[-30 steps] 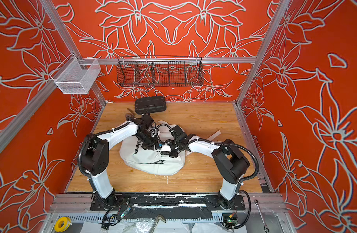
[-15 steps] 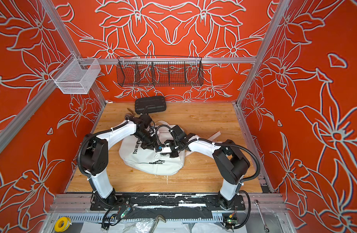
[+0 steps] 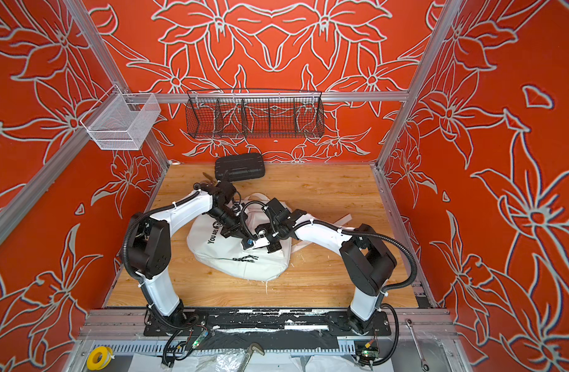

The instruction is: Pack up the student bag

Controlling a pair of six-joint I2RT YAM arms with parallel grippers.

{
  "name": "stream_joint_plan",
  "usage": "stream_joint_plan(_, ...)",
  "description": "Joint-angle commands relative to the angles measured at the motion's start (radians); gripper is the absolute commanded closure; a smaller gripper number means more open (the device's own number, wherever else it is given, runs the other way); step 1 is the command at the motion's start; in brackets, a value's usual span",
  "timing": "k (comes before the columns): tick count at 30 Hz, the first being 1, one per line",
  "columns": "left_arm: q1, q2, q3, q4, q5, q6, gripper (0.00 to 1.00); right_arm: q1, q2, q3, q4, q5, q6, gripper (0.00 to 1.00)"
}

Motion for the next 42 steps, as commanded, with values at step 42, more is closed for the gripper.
stream_joint_plan(42, -0.019, -0.052, -0.078, 0.112, -0.109, -0.036, 0.64, -0.019, 0.173, 0.148, -0.1, -0.036, 0.455, 1.0)
